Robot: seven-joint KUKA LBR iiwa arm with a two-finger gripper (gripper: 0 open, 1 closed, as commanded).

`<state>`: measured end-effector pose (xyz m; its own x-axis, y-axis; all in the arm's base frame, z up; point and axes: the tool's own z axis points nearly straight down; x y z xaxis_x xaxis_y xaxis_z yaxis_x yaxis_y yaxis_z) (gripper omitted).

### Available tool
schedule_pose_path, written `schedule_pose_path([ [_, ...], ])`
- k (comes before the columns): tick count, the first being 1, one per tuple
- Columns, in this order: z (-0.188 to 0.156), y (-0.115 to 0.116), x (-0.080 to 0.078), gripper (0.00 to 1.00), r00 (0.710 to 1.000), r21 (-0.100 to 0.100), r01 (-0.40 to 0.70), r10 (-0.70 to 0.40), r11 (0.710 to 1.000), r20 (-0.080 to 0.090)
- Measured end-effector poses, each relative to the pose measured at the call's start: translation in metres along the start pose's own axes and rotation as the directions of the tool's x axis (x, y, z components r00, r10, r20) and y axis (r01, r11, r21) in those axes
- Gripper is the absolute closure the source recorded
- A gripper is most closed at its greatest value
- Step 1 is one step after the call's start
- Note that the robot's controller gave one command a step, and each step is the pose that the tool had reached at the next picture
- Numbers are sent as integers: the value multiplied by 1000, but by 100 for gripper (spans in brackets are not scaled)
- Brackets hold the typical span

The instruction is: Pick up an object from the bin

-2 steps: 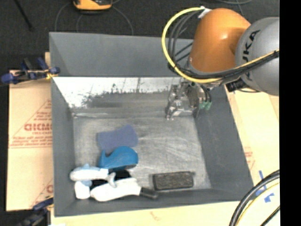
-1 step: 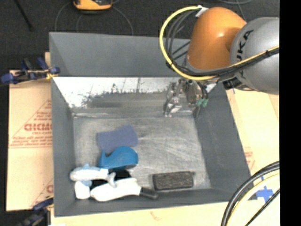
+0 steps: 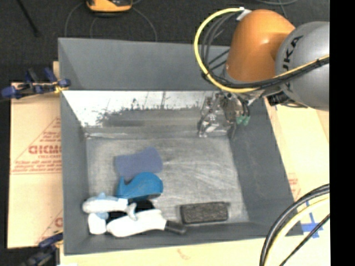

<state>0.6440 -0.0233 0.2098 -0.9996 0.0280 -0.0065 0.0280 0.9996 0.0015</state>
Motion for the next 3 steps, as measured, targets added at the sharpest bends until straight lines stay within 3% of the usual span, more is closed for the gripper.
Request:
schedule_pose_path([
  [1, 3, 15, 21, 100, 1000, 2, 19, -19, 1000, -2],
  [2, 24, -25, 70, 100, 988, 0, 152, -152, 988, -1],
  [3, 25, 50, 35, 0, 979, -1, 202, -202, 979, 1],
])
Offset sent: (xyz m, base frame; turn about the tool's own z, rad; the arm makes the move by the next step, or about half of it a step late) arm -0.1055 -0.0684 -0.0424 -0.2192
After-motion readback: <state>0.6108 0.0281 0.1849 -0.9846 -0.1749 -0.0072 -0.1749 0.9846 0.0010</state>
